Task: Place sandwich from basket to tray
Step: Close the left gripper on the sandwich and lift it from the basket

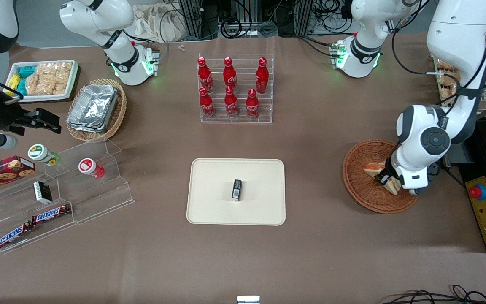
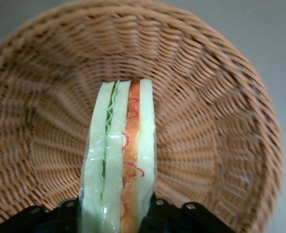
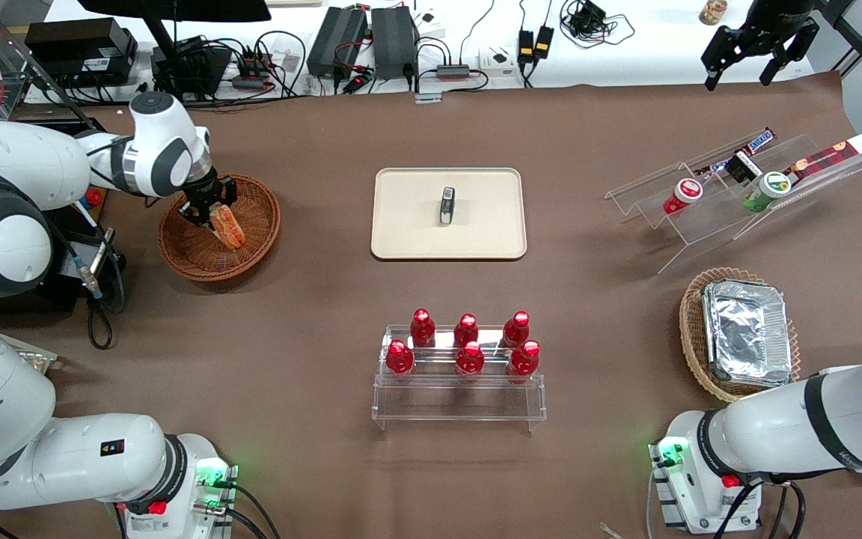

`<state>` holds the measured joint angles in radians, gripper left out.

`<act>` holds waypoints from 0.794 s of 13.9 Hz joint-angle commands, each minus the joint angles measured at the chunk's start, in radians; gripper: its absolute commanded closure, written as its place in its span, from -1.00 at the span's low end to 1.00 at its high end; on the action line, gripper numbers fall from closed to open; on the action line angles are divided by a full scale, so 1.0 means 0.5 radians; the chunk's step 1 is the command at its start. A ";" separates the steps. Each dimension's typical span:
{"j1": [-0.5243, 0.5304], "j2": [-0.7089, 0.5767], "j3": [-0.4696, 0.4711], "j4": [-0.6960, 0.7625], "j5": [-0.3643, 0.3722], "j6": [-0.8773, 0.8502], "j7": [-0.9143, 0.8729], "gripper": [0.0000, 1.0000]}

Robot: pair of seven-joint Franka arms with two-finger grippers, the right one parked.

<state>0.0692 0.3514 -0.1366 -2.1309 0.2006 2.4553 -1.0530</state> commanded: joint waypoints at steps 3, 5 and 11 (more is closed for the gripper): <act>-0.028 0.012 0.000 0.422 0.037 -0.565 0.056 1.00; -0.028 0.009 -0.006 0.625 0.013 -0.783 0.148 1.00; -0.034 -0.040 -0.257 1.269 -0.174 -1.516 0.452 1.00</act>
<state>0.0548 0.3304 -0.2241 -1.6222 0.1603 1.8138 -0.8774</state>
